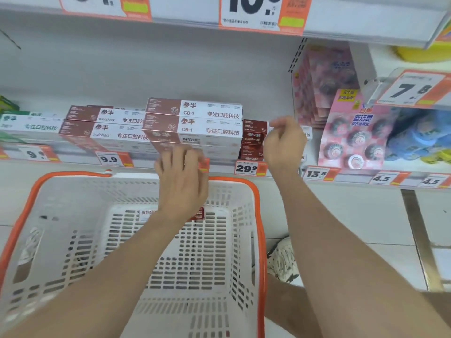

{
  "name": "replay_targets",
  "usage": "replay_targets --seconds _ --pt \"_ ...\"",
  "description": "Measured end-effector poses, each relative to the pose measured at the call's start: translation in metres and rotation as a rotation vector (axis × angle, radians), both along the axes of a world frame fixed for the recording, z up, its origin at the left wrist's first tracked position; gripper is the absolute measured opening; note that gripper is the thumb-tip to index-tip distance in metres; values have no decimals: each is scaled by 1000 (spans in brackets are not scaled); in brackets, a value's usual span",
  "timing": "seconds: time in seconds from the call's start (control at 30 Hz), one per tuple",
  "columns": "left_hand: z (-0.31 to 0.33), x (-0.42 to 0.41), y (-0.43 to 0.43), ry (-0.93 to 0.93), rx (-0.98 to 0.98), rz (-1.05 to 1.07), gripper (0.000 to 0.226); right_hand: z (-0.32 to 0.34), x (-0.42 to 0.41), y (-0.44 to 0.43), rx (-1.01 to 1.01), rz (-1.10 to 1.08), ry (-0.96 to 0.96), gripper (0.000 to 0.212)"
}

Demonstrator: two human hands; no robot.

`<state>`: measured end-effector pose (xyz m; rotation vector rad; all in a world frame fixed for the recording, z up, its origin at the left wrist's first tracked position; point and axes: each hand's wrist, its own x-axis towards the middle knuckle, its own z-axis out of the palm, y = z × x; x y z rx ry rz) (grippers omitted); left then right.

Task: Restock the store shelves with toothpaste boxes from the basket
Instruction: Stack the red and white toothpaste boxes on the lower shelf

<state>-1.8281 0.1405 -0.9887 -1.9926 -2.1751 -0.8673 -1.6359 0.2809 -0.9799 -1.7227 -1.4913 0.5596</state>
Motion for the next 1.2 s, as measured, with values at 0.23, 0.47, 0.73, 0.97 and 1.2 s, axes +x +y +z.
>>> replay_targets --seconds 0.23,0.47,0.73,0.97,1.2 --pt "-78 -27 -74 42 -303 -116 14 29 -48 -101 173 -33 163 23" --pt "-105 -44 -93 364 -914 131 50 -17 -64 -177 257 749 -556 15" --pt "-111 -62 -113 315 -1044 68 49 -32 -69 -187 -507 1009 -710 25" --pt "-44 -78 -132 -1246 -1288 -8 29 -21 -57 -160 -988 717 -344 17" --pt "9 -68 -122 -1575 -1168 -181 43 39 -56 -157 -1124 730 261 34"
